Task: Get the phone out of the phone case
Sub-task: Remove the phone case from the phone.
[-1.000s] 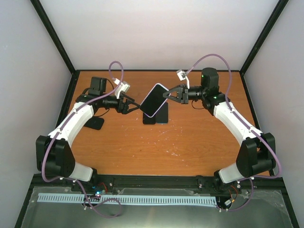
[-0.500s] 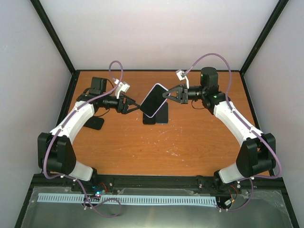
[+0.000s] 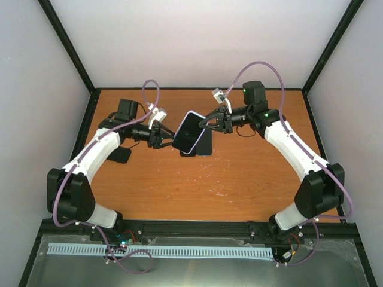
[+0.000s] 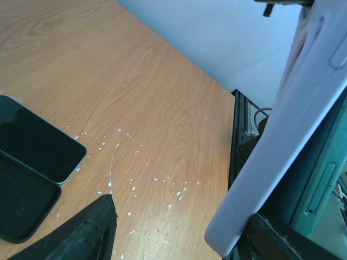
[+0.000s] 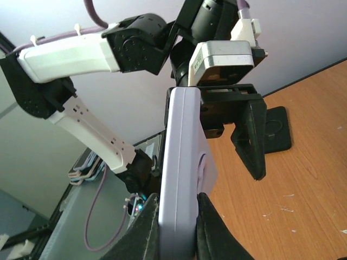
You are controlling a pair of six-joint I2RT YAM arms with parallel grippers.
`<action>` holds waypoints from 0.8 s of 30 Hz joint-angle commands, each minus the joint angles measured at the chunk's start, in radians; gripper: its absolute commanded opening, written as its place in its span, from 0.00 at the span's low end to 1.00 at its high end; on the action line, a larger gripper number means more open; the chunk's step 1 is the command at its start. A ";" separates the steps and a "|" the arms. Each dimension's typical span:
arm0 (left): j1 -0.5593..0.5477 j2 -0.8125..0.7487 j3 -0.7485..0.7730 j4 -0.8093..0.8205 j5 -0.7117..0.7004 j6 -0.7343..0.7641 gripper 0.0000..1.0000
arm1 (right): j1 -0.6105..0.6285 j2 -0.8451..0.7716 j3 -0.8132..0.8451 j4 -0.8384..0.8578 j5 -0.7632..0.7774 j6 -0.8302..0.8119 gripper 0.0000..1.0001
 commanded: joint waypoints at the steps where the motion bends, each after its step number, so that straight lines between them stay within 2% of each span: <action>1: -0.053 -0.024 0.053 0.048 0.050 0.047 0.59 | 0.104 0.045 0.084 -0.237 -0.226 -0.211 0.03; 13: -0.101 -0.039 0.129 0.053 0.135 0.035 0.42 | 0.141 0.120 0.092 -0.312 -0.171 -0.289 0.03; 21: -0.169 -0.014 0.142 0.060 0.156 0.010 0.26 | 0.173 0.166 0.136 -0.349 -0.154 -0.323 0.03; 24: -0.169 -0.002 0.137 0.047 0.194 0.006 0.16 | 0.173 0.189 0.182 -0.403 -0.138 -0.368 0.03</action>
